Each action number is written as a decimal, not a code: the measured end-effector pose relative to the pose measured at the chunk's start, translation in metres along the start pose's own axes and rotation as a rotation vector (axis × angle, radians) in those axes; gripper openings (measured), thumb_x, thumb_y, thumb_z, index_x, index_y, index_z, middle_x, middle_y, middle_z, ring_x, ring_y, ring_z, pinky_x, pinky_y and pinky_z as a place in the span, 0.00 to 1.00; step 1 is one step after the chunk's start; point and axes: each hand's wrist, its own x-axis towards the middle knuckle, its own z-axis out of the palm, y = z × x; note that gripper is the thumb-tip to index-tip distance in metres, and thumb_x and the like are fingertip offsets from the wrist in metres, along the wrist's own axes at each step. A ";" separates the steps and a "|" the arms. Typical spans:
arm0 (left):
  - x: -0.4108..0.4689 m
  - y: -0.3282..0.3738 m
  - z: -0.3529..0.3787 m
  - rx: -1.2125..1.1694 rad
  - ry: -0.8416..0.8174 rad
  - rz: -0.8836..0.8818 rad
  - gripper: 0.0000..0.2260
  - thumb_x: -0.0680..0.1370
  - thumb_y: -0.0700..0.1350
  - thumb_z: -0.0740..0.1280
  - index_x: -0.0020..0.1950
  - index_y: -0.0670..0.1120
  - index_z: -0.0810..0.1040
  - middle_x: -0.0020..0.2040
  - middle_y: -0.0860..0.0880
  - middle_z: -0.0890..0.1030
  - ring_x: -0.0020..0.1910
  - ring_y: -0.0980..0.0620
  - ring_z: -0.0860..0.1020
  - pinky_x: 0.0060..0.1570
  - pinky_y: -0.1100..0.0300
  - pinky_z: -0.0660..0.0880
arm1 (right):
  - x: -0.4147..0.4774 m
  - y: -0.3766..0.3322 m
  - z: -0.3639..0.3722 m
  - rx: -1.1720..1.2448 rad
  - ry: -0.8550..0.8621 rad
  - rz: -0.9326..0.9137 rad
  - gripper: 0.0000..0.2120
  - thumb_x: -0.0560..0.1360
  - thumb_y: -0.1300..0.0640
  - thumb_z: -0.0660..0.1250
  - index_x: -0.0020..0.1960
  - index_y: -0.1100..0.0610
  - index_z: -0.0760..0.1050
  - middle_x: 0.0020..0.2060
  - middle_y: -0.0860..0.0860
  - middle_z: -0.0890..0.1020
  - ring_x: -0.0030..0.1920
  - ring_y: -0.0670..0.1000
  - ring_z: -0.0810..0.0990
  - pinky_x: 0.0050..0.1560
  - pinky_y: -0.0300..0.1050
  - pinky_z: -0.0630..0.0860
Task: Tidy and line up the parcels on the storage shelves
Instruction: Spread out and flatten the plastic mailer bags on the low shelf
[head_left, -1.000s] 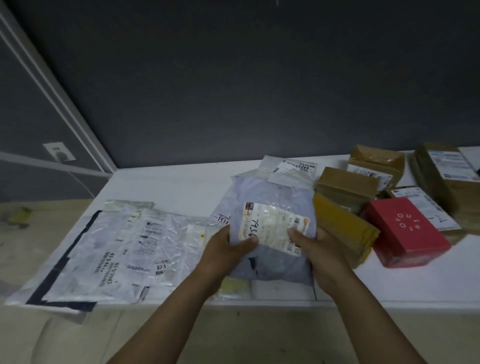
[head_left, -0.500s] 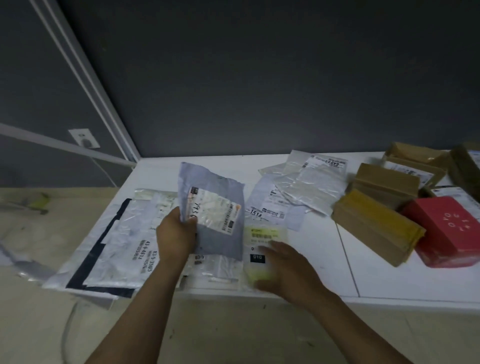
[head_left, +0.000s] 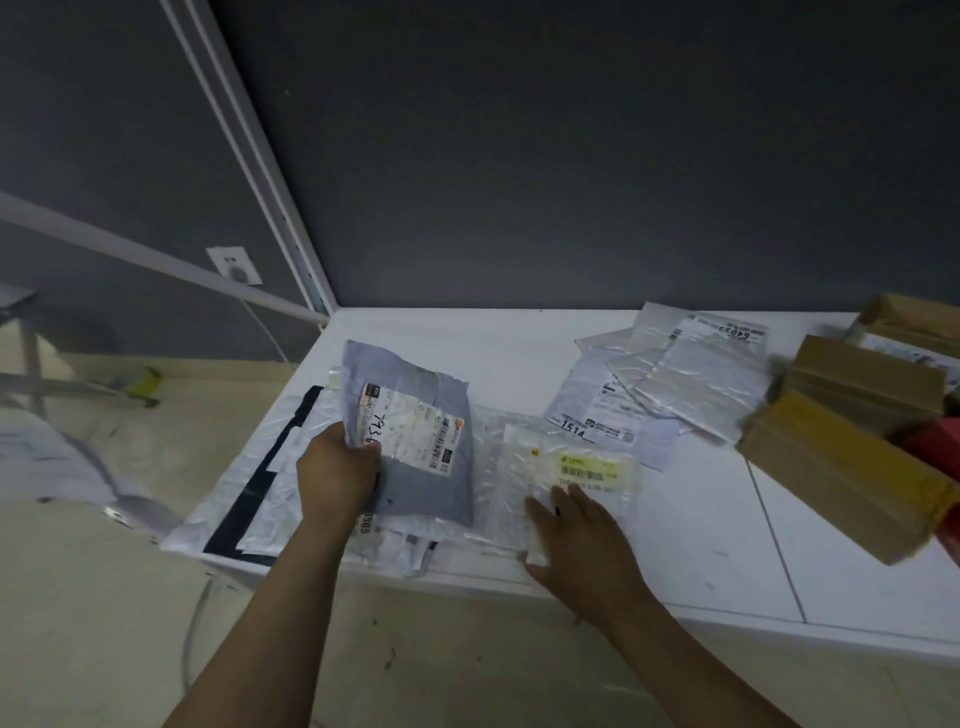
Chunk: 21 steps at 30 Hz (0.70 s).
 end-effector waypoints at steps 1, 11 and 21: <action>0.003 -0.002 -0.003 -0.003 0.007 -0.005 0.04 0.74 0.38 0.67 0.42 0.40 0.73 0.38 0.43 0.75 0.40 0.42 0.74 0.40 0.55 0.68 | 0.000 -0.001 -0.003 0.016 0.066 -0.009 0.27 0.59 0.42 0.77 0.54 0.54 0.80 0.45 0.55 0.83 0.45 0.57 0.84 0.36 0.48 0.81; -0.002 -0.001 0.000 -0.046 -0.103 0.003 0.06 0.76 0.41 0.68 0.49 0.39 0.77 0.45 0.40 0.80 0.45 0.41 0.79 0.44 0.55 0.75 | -0.011 0.008 -0.036 0.523 0.331 0.354 0.14 0.80 0.58 0.62 0.64 0.56 0.76 0.51 0.56 0.83 0.50 0.57 0.82 0.43 0.39 0.70; -0.051 0.033 0.087 -0.090 -0.476 0.127 0.08 0.76 0.44 0.68 0.49 0.41 0.72 0.45 0.45 0.76 0.42 0.50 0.73 0.37 0.61 0.66 | -0.027 0.030 -0.047 0.526 0.414 0.370 0.23 0.80 0.52 0.59 0.75 0.48 0.64 0.51 0.58 0.82 0.46 0.57 0.81 0.46 0.44 0.76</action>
